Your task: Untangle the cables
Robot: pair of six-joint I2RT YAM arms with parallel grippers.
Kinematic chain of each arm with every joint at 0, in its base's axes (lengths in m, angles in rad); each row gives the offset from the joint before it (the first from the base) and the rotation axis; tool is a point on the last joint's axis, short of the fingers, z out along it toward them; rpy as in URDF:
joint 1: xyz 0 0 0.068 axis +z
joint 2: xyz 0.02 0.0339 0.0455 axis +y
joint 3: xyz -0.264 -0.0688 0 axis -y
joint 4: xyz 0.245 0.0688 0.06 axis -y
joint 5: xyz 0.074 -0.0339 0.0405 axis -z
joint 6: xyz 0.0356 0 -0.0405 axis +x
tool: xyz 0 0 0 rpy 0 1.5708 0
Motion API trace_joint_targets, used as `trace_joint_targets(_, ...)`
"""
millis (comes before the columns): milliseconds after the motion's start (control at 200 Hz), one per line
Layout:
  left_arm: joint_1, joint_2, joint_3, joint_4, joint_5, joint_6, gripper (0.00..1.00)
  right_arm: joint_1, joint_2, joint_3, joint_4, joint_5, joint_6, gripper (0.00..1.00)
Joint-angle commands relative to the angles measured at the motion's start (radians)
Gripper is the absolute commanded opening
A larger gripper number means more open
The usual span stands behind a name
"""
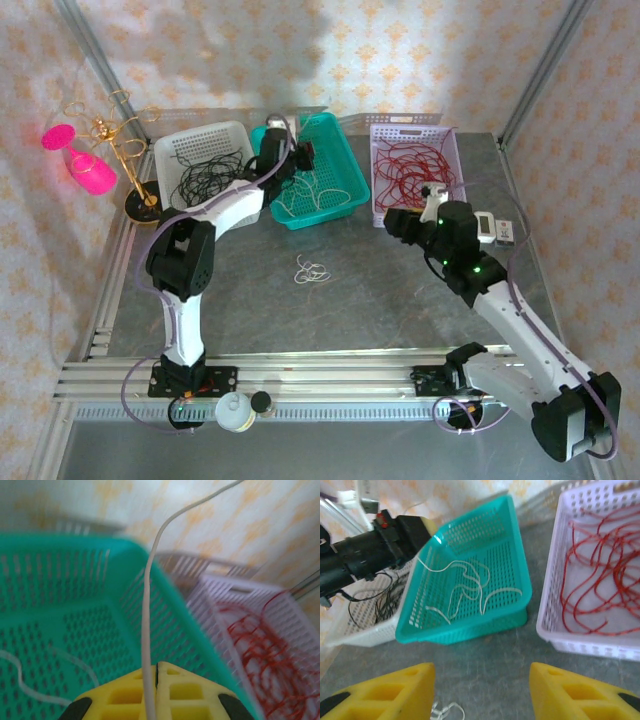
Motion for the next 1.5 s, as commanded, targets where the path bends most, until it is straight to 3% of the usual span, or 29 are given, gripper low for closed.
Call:
trace_joint_targets(0,0.007,0.010,-0.049,0.079,-0.018,-0.054,0.33,0.035,0.018,-0.035,0.062,-0.050,0.015,0.51)
trace_joint_targets(45,0.005,0.011,-0.067,0.079,-0.028,-0.055,0.42,0.056,0.035,-0.043,0.069,-0.029,0.012,0.51)
trace_joint_targets(165,0.004,-0.036,-0.126,0.095,-0.069,-0.050,0.54,0.087,0.074,-0.054,0.103,-0.004,0.012,0.51)
trace_joint_targets(315,-0.010,-0.224,-0.227,0.125,-0.105,-0.020,0.67,0.118,0.092,-0.080,0.155,0.030,0.005,0.50)
trace_joint_targets(486,-0.048,-0.434,-0.319,0.042,-0.146,0.030,0.75,0.128,0.125,-0.107,0.208,0.010,0.018,0.50)
trace_joint_targets(786,-0.076,-0.774,-0.569,-0.140,-0.162,0.031,0.75,0.149,0.202,-0.073,0.222,-0.021,-0.001,0.51)
trace_joint_targets(1066,-0.082,-1.040,-0.826,-0.253,-0.092,-0.053,0.74,0.268,0.367,-0.033,0.283,-0.012,-0.024,0.55)
trace_joint_targets(1211,-0.088,-1.098,-0.907,-0.281,-0.047,-0.074,0.71,0.300,0.504,0.020,0.301,-0.028,-0.056,0.56)
trace_joint_targets(1336,-0.093,-1.109,-0.960,-0.270,-0.026,-0.089,0.64,0.300,0.601,0.024,0.373,-0.115,-0.108,0.56)
trace_joint_targets(1492,-0.106,-1.073,-1.013,-0.208,0.030,-0.134,0.64,0.302,0.681,0.081,0.361,-0.135,-0.073,0.55)
